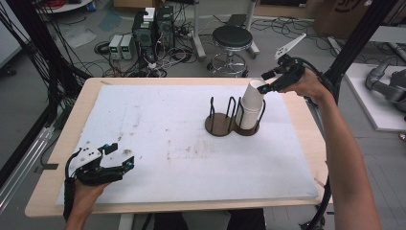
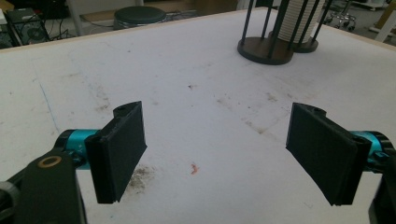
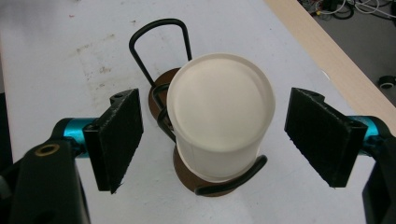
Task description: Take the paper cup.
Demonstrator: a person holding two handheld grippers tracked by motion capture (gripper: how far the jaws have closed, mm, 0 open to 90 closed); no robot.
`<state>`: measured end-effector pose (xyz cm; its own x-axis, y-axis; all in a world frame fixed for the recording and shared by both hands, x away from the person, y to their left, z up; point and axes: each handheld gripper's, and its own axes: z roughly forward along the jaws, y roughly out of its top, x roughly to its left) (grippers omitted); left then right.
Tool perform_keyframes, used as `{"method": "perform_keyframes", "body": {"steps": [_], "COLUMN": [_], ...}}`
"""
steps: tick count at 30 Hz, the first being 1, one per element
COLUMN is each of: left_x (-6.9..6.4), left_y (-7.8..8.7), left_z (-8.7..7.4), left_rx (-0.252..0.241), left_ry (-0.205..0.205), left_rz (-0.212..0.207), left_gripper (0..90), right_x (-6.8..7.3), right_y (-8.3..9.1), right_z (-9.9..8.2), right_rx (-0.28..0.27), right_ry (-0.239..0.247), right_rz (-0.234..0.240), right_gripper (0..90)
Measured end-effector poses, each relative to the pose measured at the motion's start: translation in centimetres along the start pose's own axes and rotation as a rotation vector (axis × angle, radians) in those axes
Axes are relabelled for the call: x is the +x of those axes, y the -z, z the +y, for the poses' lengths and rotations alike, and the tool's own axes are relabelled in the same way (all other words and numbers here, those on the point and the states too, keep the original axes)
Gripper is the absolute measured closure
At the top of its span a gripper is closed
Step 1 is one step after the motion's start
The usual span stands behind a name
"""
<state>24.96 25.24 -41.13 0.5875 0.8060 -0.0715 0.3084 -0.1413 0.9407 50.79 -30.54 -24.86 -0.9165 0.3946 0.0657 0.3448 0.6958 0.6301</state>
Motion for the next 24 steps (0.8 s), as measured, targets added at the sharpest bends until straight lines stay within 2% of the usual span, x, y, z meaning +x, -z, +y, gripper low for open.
{"method": "perform_keyframes", "body": {"steps": [4, 10, 19, 24], "left_x": [0.0, 0.0, -0.1, 0.0], "left_y": [0.1, 0.1, 0.0, 0.0], "left_z": [0.1, 0.1, 0.0, 0.0], "left_rx": [-0.004, -0.003, -0.002, -0.001], "left_ry": [0.001, 0.002, -0.001, -0.001], "left_rz": [0.000, -0.001, -0.012, -0.009], "left_gripper": [19.6, 19.6, 19.6, 19.6], "right_x": [-0.1, -0.2, -0.2, -0.4], "right_y": [-0.9, -1.3, -1.8, -2.0], "right_z": [0.3, 0.4, 0.4, 0.3], "right_rx": [0.018, 0.028, 0.058, 0.069], "right_ry": [-0.003, 0.000, -0.001, 0.001], "right_rz": [0.001, 0.014, 0.010, 0.015], "right_gripper": [19.9, 19.9, 20.2, 25.5]}}
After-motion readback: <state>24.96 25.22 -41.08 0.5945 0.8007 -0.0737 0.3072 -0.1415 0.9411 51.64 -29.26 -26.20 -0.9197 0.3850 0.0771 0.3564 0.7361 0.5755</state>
